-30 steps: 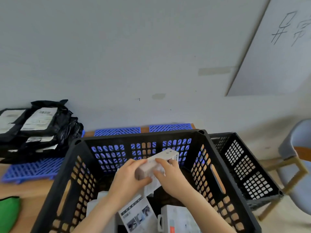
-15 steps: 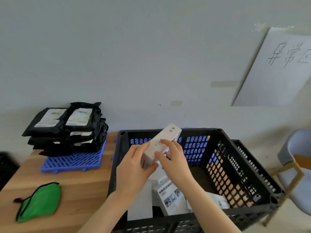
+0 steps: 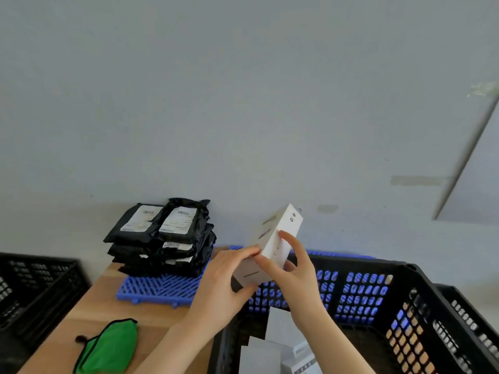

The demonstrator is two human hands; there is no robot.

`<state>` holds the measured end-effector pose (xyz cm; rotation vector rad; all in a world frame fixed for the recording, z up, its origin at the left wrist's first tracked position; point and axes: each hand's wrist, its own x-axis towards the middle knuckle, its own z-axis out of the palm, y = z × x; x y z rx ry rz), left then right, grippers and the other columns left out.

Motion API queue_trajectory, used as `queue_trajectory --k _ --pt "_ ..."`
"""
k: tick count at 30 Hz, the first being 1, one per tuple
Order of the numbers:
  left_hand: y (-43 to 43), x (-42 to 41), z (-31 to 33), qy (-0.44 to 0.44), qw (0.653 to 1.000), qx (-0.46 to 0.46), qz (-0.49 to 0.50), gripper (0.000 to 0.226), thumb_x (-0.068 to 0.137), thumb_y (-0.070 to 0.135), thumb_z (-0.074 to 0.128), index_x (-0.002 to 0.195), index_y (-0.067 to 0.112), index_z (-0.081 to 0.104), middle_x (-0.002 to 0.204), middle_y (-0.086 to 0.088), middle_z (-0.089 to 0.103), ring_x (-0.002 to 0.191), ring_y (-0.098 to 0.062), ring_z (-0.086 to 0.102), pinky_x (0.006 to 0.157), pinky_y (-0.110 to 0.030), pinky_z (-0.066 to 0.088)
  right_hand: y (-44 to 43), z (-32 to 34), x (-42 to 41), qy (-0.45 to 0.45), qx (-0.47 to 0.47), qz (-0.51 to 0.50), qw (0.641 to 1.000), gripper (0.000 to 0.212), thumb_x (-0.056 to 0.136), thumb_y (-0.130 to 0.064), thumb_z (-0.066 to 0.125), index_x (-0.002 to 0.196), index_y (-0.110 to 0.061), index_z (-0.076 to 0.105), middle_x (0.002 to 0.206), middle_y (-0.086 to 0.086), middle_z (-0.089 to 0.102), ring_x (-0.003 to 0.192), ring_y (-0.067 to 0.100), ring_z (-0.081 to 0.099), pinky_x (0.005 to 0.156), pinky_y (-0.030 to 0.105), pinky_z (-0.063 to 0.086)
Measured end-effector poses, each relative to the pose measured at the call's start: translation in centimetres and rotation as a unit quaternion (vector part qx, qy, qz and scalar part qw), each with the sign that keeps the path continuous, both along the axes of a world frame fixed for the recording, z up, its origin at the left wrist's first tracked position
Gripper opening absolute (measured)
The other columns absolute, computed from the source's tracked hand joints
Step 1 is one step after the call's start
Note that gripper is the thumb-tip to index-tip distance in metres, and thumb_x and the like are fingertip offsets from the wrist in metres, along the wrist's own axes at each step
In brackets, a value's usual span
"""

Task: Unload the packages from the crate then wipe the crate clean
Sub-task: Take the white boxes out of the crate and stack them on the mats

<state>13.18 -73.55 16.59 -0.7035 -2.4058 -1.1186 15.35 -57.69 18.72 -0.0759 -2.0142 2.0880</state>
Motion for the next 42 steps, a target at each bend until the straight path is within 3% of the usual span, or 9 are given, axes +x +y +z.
queue_trajectory --k 9,18,22,26,30,32,36,40,42 --pt "0.3 -4.9 0.7 -0.142 0.986 0.091 0.015 0.068 0.076 0.023 0.081 0.119 0.055 0.039 0.116 0.034 0.052 0.106 0.029 0.042 0.079 0.006 0.036 2.1 -0.8 -4.5 0.004 -0.065 0.054 0.996 0.062 0.081 -0.005 0.070 0.124 -0.041 0.043 0.132 -0.007 0.045 0.106 0.018 0.061 0.067 0.027 0.058" --pt "0.7 -10.9 -2.6 -0.210 0.961 0.179 0.019 0.062 0.074 0.021 0.083 0.124 0.044 0.054 0.118 0.020 0.065 0.109 0.001 0.062 0.089 -0.025 0.055 3.0 -2.8 -11.9 -0.040 0.099 0.041 0.994 0.051 0.084 -0.021 0.068 0.124 -0.045 0.047 0.130 -0.010 0.040 0.120 0.013 0.049 0.081 0.026 0.054" --pt "-0.1 -15.7 -3.6 -0.215 0.961 0.172 0.017 0.062 0.075 0.016 0.083 0.126 0.038 0.056 0.120 0.017 0.062 0.103 0.006 0.062 0.082 -0.016 0.054 2.7 -3.8 -16.4 -0.117 0.120 0.057 0.984 0.065 0.079 -0.036 0.065 0.136 -0.050 0.037 0.131 -0.006 0.056 0.115 0.009 0.057 0.089 0.030 0.054" --pt "-0.2 -21.2 -5.7 -0.250 0.955 0.160 -0.002 0.059 0.078 0.019 0.080 0.130 0.035 0.056 0.122 0.012 0.062 0.105 -0.005 0.063 0.085 -0.016 0.053 2.5 -4.6 -21.8 -0.183 0.149 0.052 0.970 0.060 0.090 -0.017 0.055 0.139 -0.045 0.037 0.111 -0.011 0.068 0.090 0.013 0.069 0.074 0.028 0.058" --pt "-0.3 -25.6 -9.6 -0.294 0.943 0.156 -0.028 0.051 0.086 0.020 0.072 0.126 0.045 0.051 0.131 0.018 0.055 0.118 -0.001 0.056 0.094 -0.020 0.051 2.5 -6.7 -26.7 -0.229 0.185 0.058 0.954 0.063 0.085 -0.003 0.054 0.137 -0.039 0.047 0.120 -0.017 0.062 0.100 0.012 0.064 0.081 0.030 0.058" --pt "-0.2 -27.1 -11.8 -0.315 0.937 0.147 -0.038 0.052 0.090 0.019 0.068 0.124 0.052 0.045 0.138 0.019 0.048 0.124 0.001 0.050 0.098 -0.023 0.050 2.4 -8.3 -28.5 -0.258 0.203 0.064 0.942 0.065 0.083 0.003 0.052 0.134 -0.037 0.049 0.116 -0.019 0.061 0.093 0.017 0.066 0.068 0.023 0.055" --pt "-0.4 -29.0 -15.8 -0.336 0.936 0.096 -0.047 0.051 0.094 0.021 0.062 0.130 0.051 0.040 0.150 0.017 0.034 0.134 -0.002 0.037 0.110 -0.028 0.041 1.9 -13.2 -31.5 -0.323 0.257 0.069 0.908 0.065 0.086 -0.002 0.058 0.140 -0.034 0.042 0.123 -0.010 0.059 0.085 0.023 0.068 0.071 0.041 0.060" --pt "-0.7 -30.1 -19.3 -0.370 0.927 0.036 -0.049 0.055 0.097 0.026 0.058 0.146 0.037 0.037 0.153 0.020 0.024 0.137 0.001 0.028 0.115 -0.024 0.031 1.2 -16.7 -33.7 -0.369 0.374 0.109 0.844 0.089 0.085 -0.004 0.054 0.148 -0.046 0.008 0.120 0.003 0.062 0.083 0.028 0.069 0.069 0.043 0.059" --pt "-0.8 -30.6 -20.9 -0.381 0.923 0.024 -0.049 0.056 0.097 0.028 0.057 0.148 0.036 0.035 0.154 0.020 0.022 0.138 -0.001 0.027 0.115 -0.026 0.031 0.9 -17.8 -34.9 -0.383 0.439 0.142 0.800 0.083 0.088 -0.004 0.049 0.150 -0.040 0.008 0.126 0.006 0.058 0.088 0.028 0.067 0.070 0.036 0.056"
